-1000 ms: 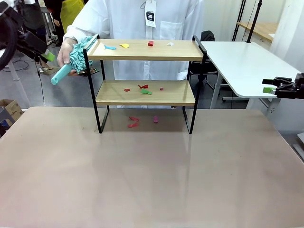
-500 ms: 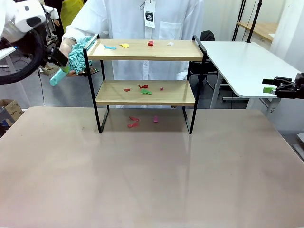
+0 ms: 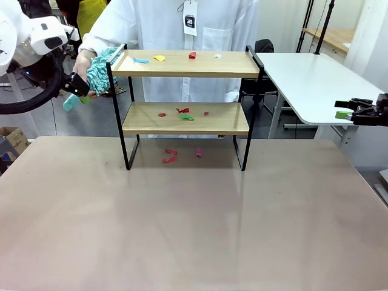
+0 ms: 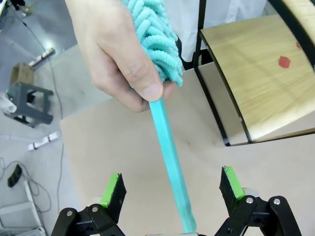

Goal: Clean the shelf.
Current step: Pick up the Duster handed by the human.

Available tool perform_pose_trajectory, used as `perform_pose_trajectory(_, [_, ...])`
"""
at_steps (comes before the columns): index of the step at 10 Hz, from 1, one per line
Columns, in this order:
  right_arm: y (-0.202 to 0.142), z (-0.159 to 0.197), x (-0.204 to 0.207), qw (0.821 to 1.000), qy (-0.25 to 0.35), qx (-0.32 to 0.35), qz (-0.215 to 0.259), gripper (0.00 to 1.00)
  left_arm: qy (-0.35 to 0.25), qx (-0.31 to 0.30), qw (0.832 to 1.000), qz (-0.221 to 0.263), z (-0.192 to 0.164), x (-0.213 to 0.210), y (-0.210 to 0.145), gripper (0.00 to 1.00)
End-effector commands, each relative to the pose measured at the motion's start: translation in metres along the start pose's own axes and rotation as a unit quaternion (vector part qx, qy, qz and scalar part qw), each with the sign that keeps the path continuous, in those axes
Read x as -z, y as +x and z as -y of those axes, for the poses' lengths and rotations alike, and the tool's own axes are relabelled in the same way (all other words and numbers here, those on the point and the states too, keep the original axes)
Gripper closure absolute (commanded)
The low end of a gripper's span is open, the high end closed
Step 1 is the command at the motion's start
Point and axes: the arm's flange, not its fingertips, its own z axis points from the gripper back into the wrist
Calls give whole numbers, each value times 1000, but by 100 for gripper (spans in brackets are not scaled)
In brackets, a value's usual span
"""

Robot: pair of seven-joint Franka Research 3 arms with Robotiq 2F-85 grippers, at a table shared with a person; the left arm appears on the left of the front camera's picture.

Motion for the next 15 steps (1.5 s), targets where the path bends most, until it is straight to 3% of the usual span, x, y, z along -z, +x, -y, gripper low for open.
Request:
perform_pose_trajectory(1, [3,0,3,1000,1,-2,0,0,5,-15,1000,1,0,3,0,0])
perform_pose_trajectory(3, [3,0,3,1000,1,-2,0,0,-5,-12,1000,8,1,5,-1,0])
perform_pose_trajectory(4, [3,0,3,1000,1,-2,0,0,0,-12,1000,4,1,5,-1,59])
perform_pose_trajectory(5, [3,0,3,1000,1,-2,0,0,2,-12,1000,1,0,5,-1,59])
perform_pose_trajectory(6, [3,0,3,1000,1,-2,0,0,3,-15,1000,-2,0,5,-1,100])
perform_pose_trajectory(7, [3,0,3,1000,1,-2,0,0,6,-18,1000,-5,0,5,-1,64])
perform_pose_trajectory(8, [3,0,3,1000,1,-2,0,0,8,-22,1000,-4,0,5,0,100])
perform_pose_trajectory(15, [3,0,3,1000,1,-2,0,0,24,-56,998,15,-1,0,0,100])
